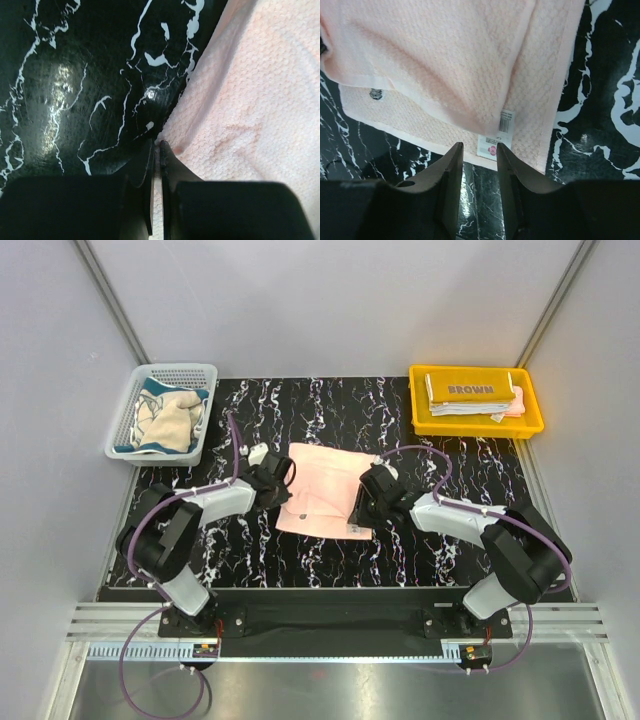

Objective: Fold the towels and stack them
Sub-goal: Fold the towel

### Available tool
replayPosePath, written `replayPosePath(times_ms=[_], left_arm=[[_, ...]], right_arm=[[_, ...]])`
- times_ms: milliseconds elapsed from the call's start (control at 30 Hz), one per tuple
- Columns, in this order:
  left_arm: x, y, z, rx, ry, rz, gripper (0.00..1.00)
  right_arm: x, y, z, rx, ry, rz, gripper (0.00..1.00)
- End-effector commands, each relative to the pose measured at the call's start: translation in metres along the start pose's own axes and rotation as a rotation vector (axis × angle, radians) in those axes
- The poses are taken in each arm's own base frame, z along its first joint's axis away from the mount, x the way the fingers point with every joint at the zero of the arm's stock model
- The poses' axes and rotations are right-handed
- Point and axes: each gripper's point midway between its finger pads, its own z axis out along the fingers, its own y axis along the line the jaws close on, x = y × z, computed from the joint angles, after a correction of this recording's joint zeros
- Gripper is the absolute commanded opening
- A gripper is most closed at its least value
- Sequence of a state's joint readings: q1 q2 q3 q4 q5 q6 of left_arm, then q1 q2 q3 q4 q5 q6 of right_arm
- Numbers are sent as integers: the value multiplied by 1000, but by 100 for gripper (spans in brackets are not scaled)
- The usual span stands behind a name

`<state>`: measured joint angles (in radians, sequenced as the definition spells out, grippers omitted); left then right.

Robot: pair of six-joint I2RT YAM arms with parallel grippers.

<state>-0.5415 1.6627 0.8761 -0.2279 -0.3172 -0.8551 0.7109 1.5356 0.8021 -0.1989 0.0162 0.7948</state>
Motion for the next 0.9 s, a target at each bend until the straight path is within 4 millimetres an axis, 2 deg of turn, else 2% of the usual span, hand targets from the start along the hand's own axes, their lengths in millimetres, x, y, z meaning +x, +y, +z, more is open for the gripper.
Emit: replayPosePath(times_ms=[0, 300, 400, 500, 700, 867], left_arm=[[5, -2, -9, 63, -1, -54, 0], [28, 23, -21, 75, 19, -82, 0], [29, 24, -25, 93, 13, -82, 0], [28, 23, -28, 112, 5, -80, 13], [23, 25, -39, 125, -12, -78, 30], [17, 30, -53, 128, -37, -89, 37]], right_arm=[[2, -8, 0, 27, -25, 19, 41], [-4, -12, -4, 59, -43, 4, 41], [-8, -8, -4, 54, -54, 8, 41], [-11, -5, -3, 51, -57, 5, 42], [-10, -4, -3, 49, -53, 7, 41], [-9, -6, -2, 51, -51, 9, 41]])
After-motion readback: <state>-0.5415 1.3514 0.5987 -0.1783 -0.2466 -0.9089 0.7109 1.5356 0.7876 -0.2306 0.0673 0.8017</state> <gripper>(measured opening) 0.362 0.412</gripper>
